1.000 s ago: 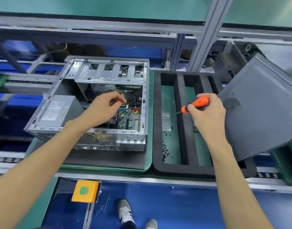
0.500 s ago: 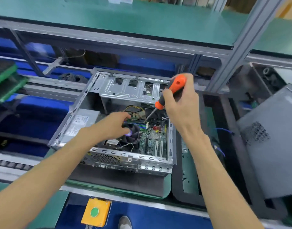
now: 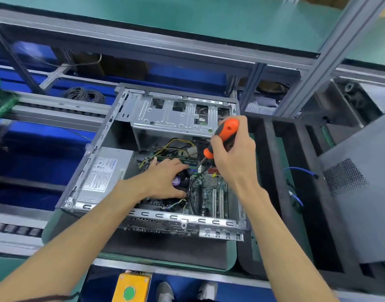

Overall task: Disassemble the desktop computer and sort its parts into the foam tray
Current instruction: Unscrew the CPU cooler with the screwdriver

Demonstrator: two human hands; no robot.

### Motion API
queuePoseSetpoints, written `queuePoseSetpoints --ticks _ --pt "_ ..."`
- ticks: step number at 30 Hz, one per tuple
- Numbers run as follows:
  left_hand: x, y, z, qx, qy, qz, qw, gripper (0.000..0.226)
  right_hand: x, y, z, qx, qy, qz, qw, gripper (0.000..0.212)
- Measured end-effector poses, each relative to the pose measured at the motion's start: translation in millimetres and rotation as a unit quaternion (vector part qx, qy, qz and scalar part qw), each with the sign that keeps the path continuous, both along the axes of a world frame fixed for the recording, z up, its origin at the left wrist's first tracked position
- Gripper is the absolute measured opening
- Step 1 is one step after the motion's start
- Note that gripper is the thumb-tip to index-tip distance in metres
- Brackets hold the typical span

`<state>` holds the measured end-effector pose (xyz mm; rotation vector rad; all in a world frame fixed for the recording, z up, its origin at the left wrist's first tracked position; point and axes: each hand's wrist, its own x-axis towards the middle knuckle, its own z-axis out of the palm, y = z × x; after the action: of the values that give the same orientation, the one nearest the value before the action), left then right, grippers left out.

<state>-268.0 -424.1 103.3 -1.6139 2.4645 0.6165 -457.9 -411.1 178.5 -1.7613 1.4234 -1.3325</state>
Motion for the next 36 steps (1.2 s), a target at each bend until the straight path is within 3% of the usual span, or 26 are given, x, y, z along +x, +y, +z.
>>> queuePoseSetpoints --ticks 11,17,36 --pt "1.3 2.0 -1.2 -0.010 0.035 0.008 0.999 0.090 -4.1 0.8 -17.9 -0.008 0.046 0.008 0.999 0.018" --pt "1.1 1.5 -0.7 -0.007 0.038 0.010 0.999 0.088 -7.1 1.4 -14.2 -0.027 0.015 0.008 0.999 0.018" --pt "-1.0 4.4 3.8 -0.004 0.041 0.016 0.999 0.086 -5.1 4.4 -13.6 -0.021 0.040 0.023 0.999 0.019"
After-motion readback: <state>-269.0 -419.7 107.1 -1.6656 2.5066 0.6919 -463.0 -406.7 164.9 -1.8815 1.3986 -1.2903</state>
